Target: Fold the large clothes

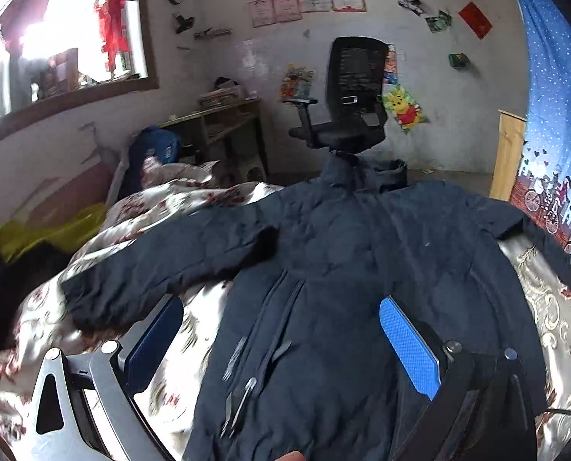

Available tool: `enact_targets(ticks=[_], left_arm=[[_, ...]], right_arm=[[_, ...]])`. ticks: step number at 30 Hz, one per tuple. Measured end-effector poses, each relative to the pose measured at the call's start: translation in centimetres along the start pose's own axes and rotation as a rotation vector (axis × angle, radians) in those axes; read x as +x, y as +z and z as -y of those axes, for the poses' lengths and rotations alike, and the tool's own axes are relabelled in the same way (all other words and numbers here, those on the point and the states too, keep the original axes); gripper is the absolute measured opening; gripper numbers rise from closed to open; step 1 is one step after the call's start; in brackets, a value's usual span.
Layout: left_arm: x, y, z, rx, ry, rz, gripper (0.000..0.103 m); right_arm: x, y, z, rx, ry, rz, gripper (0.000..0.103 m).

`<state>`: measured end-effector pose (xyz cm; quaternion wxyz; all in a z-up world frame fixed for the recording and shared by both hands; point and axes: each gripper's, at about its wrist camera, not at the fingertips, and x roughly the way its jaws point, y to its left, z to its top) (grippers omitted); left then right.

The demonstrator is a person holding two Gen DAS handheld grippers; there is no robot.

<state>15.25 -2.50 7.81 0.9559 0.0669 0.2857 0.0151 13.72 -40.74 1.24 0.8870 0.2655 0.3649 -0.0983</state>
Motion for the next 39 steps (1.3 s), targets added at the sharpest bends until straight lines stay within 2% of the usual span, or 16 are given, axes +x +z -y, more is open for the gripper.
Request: enact_targets(ticks=[3, 7, 9, 13, 17, 21, 24, 26, 29, 32, 34, 39], left_arm=[[2.4, 2.0, 1.9, 0.024, -0.009, -0.02, 0.103], [5.8, 4.2, 5.1, 0.038, -0.021, -0.036, 0.103], [7.9, 5.2, 7.2, 0.043, -0.027, -0.04, 0.103], [10.8, 6.1, 10.7, 0.041, -0.064, -0.041, 0.103], [14.6, 6.6, 16.2, 0.074, -0.13, -0.065, 0.103], [17.9, 6.5, 21.8, 0.111, -0.198, -0.093, 0.103], [20.2, 6.1, 25.9, 0.148, -0.237, -0.14, 0.103], [21.5, 5.8, 28.0, 0.174, -0.237, -0.155, 0.103], [23.6, 5.1, 30.6, 0.193, -0.249, -0.182, 0.103], [25.7, 4.4, 32.1, 0.204, -0.25, -0.237, 0.103], [27.2, 3.8, 32.8, 0.194, -0.268, -0.286, 0.103], [28.3, 3.5, 32.3, 0.136, -0.303, -0.317, 0.103]], right_arm=[[1.1, -0.1, 2.6, 0.179, 0.018, 0.083, 0.102], [3.8, -1.5, 6.5, 0.465, 0.118, 0.19, 0.102], [5.6, -2.3, 7.6, 0.526, 0.111, 0.215, 0.102], [9.2, -2.0, 9.1, 0.56, 0.071, 0.201, 0.102], [10.0, -1.4, 10.9, 0.638, 0.018, 0.289, 0.102], [10.2, 0.2, 12.1, 0.646, -0.054, 0.346, 0.098], [10.1, 2.0, 12.9, 0.62, -0.099, 0.362, 0.075], [10.2, 3.0, 13.6, 0.601, -0.157, 0.356, 0.046], [8.7, 3.4, 15.5, 0.563, -0.202, 0.364, 0.025], [7.7, 4.3, 16.5, 0.495, -0.258, 0.386, 0.012], [7.0, 5.0, 16.5, 0.451, -0.28, 0.398, 0.01], [5.3, 7.5, 14.4, 0.314, -0.326, 0.467, 0.006]])
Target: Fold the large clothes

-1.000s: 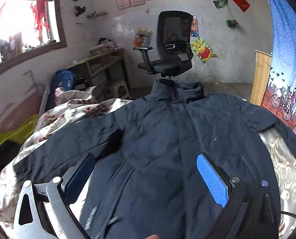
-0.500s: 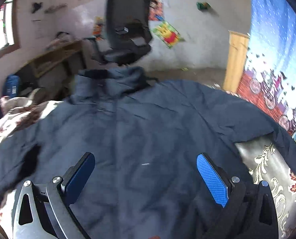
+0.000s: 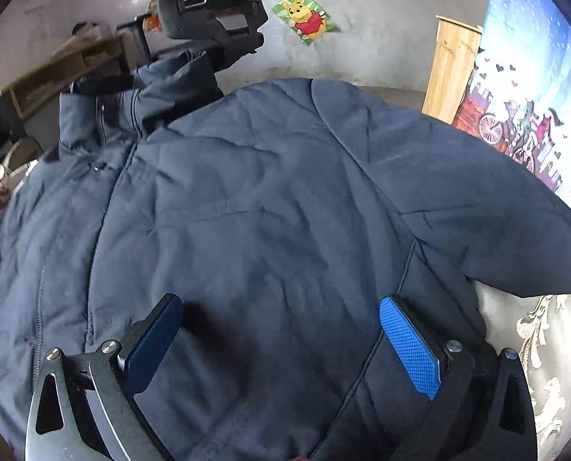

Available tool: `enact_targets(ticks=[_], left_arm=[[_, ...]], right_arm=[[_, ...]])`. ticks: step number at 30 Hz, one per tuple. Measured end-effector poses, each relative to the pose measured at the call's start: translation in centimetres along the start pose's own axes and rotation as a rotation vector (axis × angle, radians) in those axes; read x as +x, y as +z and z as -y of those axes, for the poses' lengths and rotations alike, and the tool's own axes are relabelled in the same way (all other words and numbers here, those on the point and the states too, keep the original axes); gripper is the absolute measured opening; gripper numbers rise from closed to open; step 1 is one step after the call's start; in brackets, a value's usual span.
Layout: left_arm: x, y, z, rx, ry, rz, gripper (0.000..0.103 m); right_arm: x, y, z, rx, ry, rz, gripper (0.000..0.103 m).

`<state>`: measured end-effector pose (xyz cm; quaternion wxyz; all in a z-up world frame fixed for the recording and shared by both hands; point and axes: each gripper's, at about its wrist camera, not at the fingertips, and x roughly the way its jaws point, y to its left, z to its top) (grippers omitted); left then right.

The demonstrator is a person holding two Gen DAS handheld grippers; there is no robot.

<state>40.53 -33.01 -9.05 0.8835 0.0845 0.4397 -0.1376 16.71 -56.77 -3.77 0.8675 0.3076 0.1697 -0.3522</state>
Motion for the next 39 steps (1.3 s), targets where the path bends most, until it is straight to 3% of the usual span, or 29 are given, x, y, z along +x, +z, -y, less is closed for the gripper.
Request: enact_targets(ticks=[4, 8, 14, 17, 22, 27, 31, 33, 34, 37, 39], left_arm=[[-1.2, 0.6, -2.1, -0.029, 0.004, 0.014, 0.103], [-4.8, 1.9, -6.9, -0.065, 0.069, 0.075, 0.103], [-10.5, 2.4, -17.2, -0.137, 0.191, 0.122, 0.103], [-13.6, 1.7, -23.0, -0.199, 0.258, 0.166, 0.103], [-17.5, -0.4, -29.6, -0.289, 0.259, 0.237, 0.103], [-18.9, -3.1, -33.9, -0.371, 0.242, 0.245, 0.103], [-19.1, -5.4, -35.2, -0.386, 0.214, 0.281, 0.103], [-18.5, -6.1, -35.3, -0.387, 0.198, 0.286, 0.103], [-18.2, -6.4, -35.4, -0.386, 0.193, 0.279, 0.103], [-16.7, -6.7, -35.1, -0.38, 0.182, 0.245, 0.103], [-14.9, -6.5, -34.9, -0.374, 0.177, 0.206, 0.103]], right_arm=[[-2.7, 2.4, -4.8, -0.132, 0.055, 0.139, 0.005], [-4.3, 4.1, -11.6, -0.252, 0.2, 0.214, 0.005], [-6.4, 2.0, -23.5, -0.439, 0.427, 0.289, 0.005], [-6.7, -1.2, -28.2, -0.567, 0.529, 0.243, 0.005], [-6.2, -8.3, -34.0, -0.78, 0.684, 0.022, 0.005], [-5.5, -16.7, -36.4, -0.94, 0.791, -0.244, 0.005], [-5.8, -23.5, -36.1, -1.084, 0.783, -0.384, 0.005], [-6.7, -25.3, -36.3, -1.175, 0.771, -0.397, 0.009], [-7.3, -25.3, -36.1, -1.2, 0.779, -0.4, 0.019], [-9.2, -22.6, -33.6, -1.155, 0.867, -0.406, 0.054], [-9.5, -19.6, -31.7, -1.104, 0.875, -0.382, 0.058]])
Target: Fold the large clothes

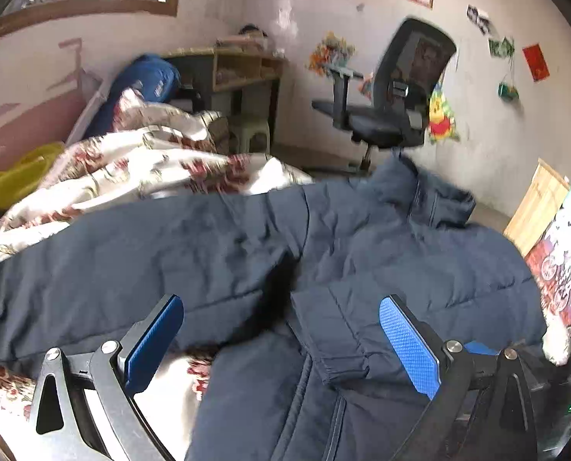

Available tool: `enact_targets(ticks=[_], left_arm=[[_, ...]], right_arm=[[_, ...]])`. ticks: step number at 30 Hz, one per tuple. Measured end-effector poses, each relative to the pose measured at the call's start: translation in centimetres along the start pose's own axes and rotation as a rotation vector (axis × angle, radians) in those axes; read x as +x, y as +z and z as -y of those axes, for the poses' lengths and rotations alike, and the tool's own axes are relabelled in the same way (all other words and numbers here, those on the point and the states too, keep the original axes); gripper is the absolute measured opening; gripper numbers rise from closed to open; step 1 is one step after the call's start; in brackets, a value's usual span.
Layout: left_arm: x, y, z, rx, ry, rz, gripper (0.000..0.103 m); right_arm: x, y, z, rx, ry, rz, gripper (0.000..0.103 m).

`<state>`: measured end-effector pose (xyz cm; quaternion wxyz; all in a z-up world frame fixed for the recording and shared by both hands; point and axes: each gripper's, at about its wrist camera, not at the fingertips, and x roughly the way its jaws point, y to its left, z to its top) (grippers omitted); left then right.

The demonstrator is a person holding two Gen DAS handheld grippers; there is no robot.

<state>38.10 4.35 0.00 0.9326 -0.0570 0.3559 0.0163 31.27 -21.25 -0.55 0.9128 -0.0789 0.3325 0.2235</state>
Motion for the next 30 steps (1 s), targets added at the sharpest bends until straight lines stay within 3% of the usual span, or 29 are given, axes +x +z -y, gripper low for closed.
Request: enact_targets(ticks=[2, 6, 9, 12, 15, 19, 30], left_arm=[[1.9, -0.3, 0.8, 0.012, 0.006, -0.036, 0.103], [4.9, -1.0, 2.1, -0.002, -0.009, -0.104, 0.103], [6.3, -2.0, 3.0, -0.015, -0.022, -0.142, 0.103], [8.4, -3.5, 4.2, 0.051, 0.045, -0.2, 0.103], [10.0, -4.7, 4.4, 0.057, 0.06, -0.259, 0.103], [9.6, -5.6, 5.0, 0.093, 0.101, -0.222, 0.103], [9.3, -5.6, 5.6, 0.118, 0.15, -0.209, 0.103]], right_arm=[[-1.6, 0.3, 1.7, 0.041, -0.036, 0.037, 0.058], [-2.4, 0.8, 7.6, 0.167, -0.237, 0.054, 0.059], [-2.1, -1.1, 13.5, 0.403, -0.235, 0.042, 0.06], [-1.5, -3.9, 16.3, 0.521, -0.241, 0.012, 0.06], [-0.4, -6.3, 15.7, 0.477, -0.247, 0.021, 0.06], [-0.7, -7.9, 13.6, 0.402, -0.271, 0.087, 0.077], [1.1, -6.4, 15.6, 0.398, -0.232, 0.116, 0.09]])
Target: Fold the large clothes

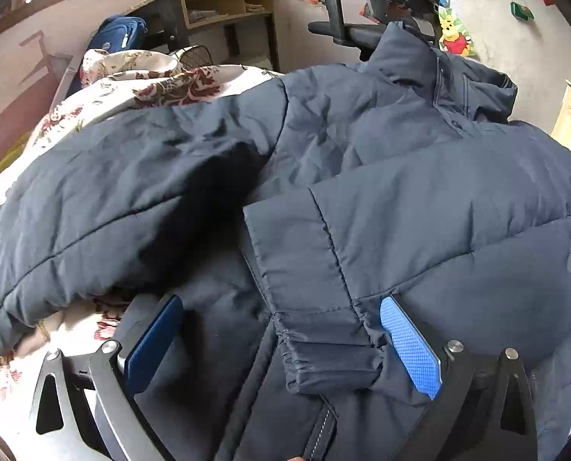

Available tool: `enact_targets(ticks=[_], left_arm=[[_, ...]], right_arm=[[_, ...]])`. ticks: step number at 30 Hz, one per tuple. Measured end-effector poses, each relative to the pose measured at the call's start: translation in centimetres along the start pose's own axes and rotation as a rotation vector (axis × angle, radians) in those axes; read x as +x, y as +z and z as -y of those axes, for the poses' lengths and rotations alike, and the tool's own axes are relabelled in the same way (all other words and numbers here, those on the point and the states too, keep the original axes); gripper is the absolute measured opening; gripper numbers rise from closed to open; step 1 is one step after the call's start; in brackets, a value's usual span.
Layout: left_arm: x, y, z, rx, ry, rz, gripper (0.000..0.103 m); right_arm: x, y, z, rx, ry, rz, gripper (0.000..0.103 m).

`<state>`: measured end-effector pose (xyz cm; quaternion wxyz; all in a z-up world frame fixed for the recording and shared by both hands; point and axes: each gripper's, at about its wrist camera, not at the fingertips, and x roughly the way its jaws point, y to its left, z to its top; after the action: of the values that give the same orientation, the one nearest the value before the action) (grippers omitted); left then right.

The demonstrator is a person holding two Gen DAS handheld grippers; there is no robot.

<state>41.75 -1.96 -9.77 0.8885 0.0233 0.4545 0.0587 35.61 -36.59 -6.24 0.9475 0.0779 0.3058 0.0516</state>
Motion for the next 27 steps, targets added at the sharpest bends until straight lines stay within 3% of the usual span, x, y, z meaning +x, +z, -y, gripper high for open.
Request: enact_targets(ticks=[4, 7, 10, 13, 18, 23, 27], left_arm=[[-2.3, 0.6, -0.6, -0.025, 0.001, 0.042, 0.103], [-5.2, 0.5, -1.8, -0.082, 0.064, 0.12, 0.103], [-8.4, 0.0, -5.0, -0.157, 0.168, 0.2, 0.103], [-10.5, -0.6, -8.8, -0.211, 0.186, 0.227, 0.103], [-11.9, -2.6, -16.4, -0.288, 0.241, 0.184, 0.103], [-12.1, -6.1, -23.5, -0.436, 0.283, 0.167, 0.103], [-10.7, -8.0, -27.3, -0.56, 0.244, 0.132, 0.103]], right_arm=[[-0.2, 0.1, 0.4, 0.017, 0.028, 0.021, 0.093], [-0.5, 0.1, 0.4, 0.025, 0.017, 0.017, 0.094], [-1.2, 0.4, 0.1, 0.053, -0.019, -0.012, 0.094], [-2.3, 1.0, -1.1, 0.064, -0.029, -0.016, 0.094], [-2.7, 2.8, -4.8, 0.003, -0.01, -0.024, 0.094], [-1.6, 4.3, -9.4, -0.048, 0.044, -0.038, 0.094], [0.5, 3.9, -11.7, -0.045, 0.036, -0.086, 0.094]])
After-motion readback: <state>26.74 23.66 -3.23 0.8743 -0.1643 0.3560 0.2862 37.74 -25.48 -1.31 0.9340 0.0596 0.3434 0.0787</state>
